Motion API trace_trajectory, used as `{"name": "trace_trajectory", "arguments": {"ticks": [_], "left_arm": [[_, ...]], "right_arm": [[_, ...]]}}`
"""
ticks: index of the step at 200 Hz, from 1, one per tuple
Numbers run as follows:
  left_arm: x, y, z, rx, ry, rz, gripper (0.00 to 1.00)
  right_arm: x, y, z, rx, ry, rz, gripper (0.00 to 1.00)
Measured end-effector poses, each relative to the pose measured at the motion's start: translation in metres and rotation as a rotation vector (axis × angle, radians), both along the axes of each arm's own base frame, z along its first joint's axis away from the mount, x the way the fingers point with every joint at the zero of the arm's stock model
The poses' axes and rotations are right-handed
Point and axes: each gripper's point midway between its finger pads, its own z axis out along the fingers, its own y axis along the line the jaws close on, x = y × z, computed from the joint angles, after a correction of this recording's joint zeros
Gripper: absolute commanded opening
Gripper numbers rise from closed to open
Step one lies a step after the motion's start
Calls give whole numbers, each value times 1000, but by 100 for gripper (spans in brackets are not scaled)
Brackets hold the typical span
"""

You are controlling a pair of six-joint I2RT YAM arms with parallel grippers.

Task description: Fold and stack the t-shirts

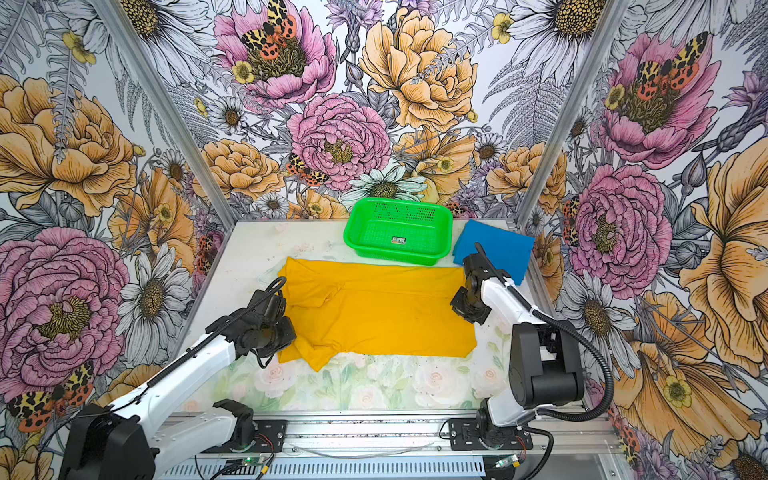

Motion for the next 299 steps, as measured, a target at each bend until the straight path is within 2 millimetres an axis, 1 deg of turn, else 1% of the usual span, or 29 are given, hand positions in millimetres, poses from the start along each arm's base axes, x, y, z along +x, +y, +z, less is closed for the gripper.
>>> {"name": "trace_trajectory", "arguments": {"ticks": [15, 30, 42, 50, 61, 66, 75, 97, 106, 137, 152, 160, 165, 176, 179, 185, 191, 197, 206, 218, 244, 264, 285, 299], "left_arm": [[0, -1, 0, -6, 0, -4, 0], [0, -3, 0, -14, 1, -8, 0], [-1, -3, -2, -17, 5, -11, 0], [-2, -4, -3, -18, 8, -16, 0], [-3, -4, -3, -20, 9, -21, 0], [-3, -5, -4, -22, 9, -27, 0], [-3, -5, -4, -23, 9, -30, 0], [-2, -5, -3, -29, 5, -33, 0], [-1, -5, -3, -30, 3, -30, 0], [1, -4, -1, -34, -8, -22, 0], [2, -1, 0, -36, -12, -11, 0], [3, 0, 0, -36, -13, -5, 0], [3, 1, 0, -36, -13, -1, 0], [4, 3, 0, -36, -14, 4, 0], [4, 4, 0, -36, -14, 7, 0], [4, 4, 0, -37, -14, 10, 0], [5, 5, 0, -38, -15, 13, 0], [5, 5, 0, -38, -15, 15, 0], [5, 6, 0, -38, -16, 17, 0], [5, 6, 0, -38, -16, 18, 0], [6, 6, 1, -42, -19, 18, 0], [7, 6, 0, -42, -17, 13, 0], [8, 5, -1, -41, -19, 3, 0], [9, 5, -2, -38, -15, 1, 0]], "right_arm": [[-22, -1, -16, -3, 58, 10, 53], [-46, -2, -28, -5, 111, 14, 56], [-62, -3, -33, -6, 139, 12, 56], [-69, -3, -35, -6, 147, 11, 55], [-75, -3, -38, -2, 157, 11, 51], [-76, -3, -40, 1, 159, 7, 48], [-77, -3, -41, 0, 155, 7, 40], [-75, -3, -42, 0, 147, -12, 9], [-73, -2, -42, 6, 137, -17, 0], [-67, -2, -38, 7, 109, -26, 0], [-59, 1, -31, 9, 86, -23, 0], [-48, 5, -23, 13, 60, -14, 8], [-39, 8, -17, 18, 38, -3, 16], [-16, 18, -2, 29, -13, 17, 39], [-9, 21, 2, 30, -29, 29, 43], [4, 26, 9, 35, -58, 40, 50], [17, 30, 17, 37, -92, 52, 54], [26, 33, 22, 39, -119, 57, 56], [34, 35, 27, 39, -145, 70, 57], [34, 32, 26, 31, -146, 65, 57], [22, 22, 12, 17, -102, 40, 57], [12, 17, 3, 3, -58, 45, 54], [13, 16, -6, -4, -30, 62, 51], [18, 17, -13, -8, -8, 75, 50]]}}
